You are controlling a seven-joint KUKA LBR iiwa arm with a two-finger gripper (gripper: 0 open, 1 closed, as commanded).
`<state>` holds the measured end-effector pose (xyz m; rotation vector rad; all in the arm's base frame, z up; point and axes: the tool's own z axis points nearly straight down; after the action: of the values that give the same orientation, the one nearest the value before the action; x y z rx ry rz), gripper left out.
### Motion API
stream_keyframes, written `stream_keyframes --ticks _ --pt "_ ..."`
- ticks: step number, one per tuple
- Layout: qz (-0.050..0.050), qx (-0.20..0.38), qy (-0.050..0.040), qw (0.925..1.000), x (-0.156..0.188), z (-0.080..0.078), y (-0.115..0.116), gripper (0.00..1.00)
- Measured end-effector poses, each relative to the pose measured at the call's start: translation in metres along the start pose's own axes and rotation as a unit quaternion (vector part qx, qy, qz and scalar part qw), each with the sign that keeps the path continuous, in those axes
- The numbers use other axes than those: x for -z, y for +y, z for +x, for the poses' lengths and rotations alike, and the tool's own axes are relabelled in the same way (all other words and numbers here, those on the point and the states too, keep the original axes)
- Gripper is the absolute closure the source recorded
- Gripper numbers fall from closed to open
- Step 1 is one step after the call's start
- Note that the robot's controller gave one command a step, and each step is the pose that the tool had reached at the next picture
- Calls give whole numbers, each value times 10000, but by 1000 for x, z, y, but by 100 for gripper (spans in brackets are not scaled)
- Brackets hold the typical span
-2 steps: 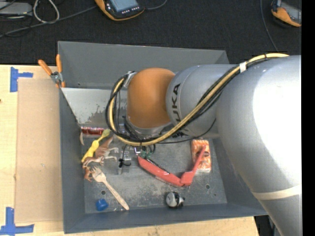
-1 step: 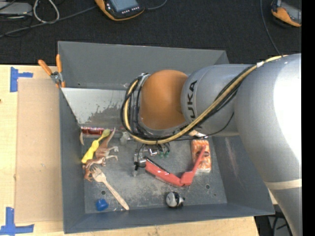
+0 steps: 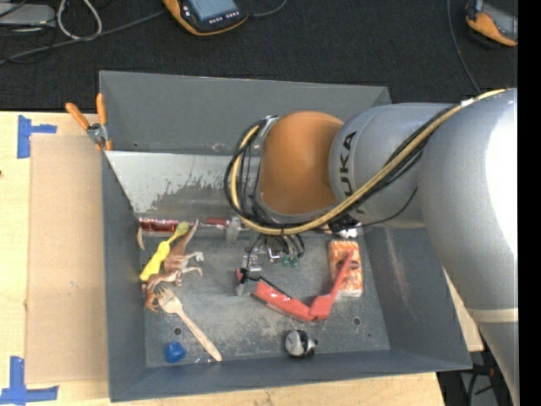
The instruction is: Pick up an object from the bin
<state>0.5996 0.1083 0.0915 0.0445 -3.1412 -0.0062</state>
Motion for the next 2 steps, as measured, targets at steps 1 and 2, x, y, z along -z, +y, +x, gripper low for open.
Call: stream_keyframes --ticks 1,2 --pt "10 423 25 9991 -2 5 -59 0" --pt "-16 -31 -12 10000 61 16 -60 0"
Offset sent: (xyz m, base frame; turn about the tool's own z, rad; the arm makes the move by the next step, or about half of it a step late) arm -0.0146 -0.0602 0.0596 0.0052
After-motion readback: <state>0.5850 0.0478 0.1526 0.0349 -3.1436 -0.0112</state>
